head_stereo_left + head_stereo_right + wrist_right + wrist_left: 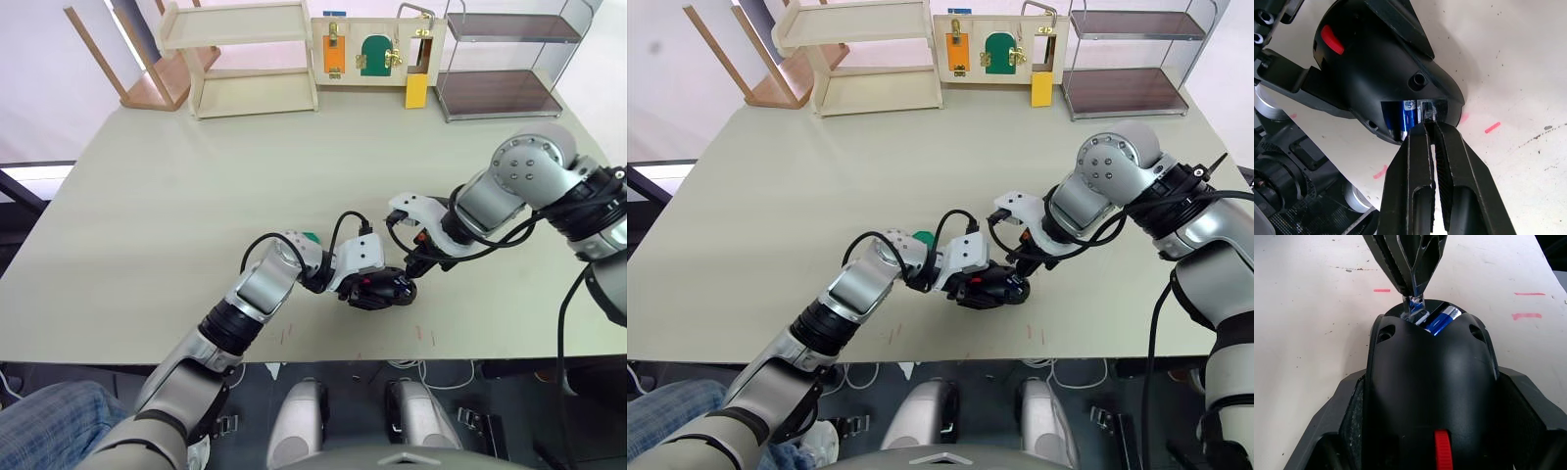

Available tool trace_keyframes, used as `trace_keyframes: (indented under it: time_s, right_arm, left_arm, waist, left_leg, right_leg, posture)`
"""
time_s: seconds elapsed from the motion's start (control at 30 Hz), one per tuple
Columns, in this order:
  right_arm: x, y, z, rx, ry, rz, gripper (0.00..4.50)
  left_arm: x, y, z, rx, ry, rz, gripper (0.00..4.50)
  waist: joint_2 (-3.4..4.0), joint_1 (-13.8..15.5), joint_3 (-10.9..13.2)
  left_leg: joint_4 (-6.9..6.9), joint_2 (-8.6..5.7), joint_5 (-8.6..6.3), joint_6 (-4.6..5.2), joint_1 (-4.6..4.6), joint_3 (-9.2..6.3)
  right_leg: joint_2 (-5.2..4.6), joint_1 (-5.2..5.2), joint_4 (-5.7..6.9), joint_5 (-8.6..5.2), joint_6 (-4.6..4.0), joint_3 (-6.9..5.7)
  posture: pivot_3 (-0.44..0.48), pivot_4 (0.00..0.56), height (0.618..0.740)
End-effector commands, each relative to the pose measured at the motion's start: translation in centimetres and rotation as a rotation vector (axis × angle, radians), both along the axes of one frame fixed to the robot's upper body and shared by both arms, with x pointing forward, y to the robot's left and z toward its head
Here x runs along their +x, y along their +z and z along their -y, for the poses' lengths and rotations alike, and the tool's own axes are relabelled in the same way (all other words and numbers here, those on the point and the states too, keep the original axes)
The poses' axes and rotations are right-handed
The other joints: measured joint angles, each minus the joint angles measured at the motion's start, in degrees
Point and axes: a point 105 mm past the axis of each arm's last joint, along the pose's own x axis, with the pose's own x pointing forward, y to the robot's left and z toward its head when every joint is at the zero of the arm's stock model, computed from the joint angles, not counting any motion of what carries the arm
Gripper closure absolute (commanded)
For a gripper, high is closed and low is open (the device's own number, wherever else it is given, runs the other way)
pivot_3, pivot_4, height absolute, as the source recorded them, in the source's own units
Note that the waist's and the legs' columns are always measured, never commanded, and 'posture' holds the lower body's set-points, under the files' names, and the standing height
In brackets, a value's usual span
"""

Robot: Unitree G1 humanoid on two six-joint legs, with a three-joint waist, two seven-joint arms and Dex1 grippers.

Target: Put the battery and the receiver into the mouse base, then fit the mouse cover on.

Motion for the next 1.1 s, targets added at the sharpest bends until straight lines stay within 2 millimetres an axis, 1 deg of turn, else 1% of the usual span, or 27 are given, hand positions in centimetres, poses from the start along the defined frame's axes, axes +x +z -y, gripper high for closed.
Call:
trace_keyframes:
  time_s: [0.03,0.57,0.9,1.1]
  right_arm:
    - [-0.27,0.34,-0.43,0.023,0.024,0.006,4.5]
    - [-0.36,0.75,-1.06,0.041,0.049,0.024,4.5]
    - [-0.68,0.3,-0.26,-0.019,0.087,0.065,4.5]
    - [-0.68,0.1,-0.66,-0.003,0.103,0.08,4.5]
  left_arm:
    - [-0.7,0.07,0.47,0.007,-0.041,-0.009,1.53]
    - [-0.67,-0.15,0.47,0.007,-0.04,-0.019,1.53]
    - [-0.53,-0.38,0.31,0.022,-0.038,-0.007,1.53]
    - [-0.54,-0.39,0.32,0.021,-0.039,-0.008,1.53]
  waist:
    - [0.0,0.0,0.0]
    - [0.0,0.0,0.0]
    - [0.0,0.1,0.0]
    - [0.0,0.1,0.0]
  left_leg:
    - [0.0,0.0,0.0,0.0,0.0,0.0]
    - [-0.04,0.0,0.0,0.0,-0.02,-0.01]
    - [-0.05,0.0,0.0,0.0,-0.03,-0.04]
    - [-0.05,0.0,0.0,0.0,-0.03,-0.05]
  right_leg:
    - [0.0,0.0,-0.01,0.0,0.0,0.0]
    - [-0.01,-0.01,-0.08,0.0,0.0,0.0]
    - [-0.01,-0.01,-0.09,0.0,0.0,-0.01]
    - [-0.01,-0.02,-0.1,0.0,0.0,-0.02]
  posture:
    - [0.0,0.15,0.74]
    - [0.0,0.15,0.74]
    - [0.0,0.15,0.74]
    - [0.0,0.15,0.74]
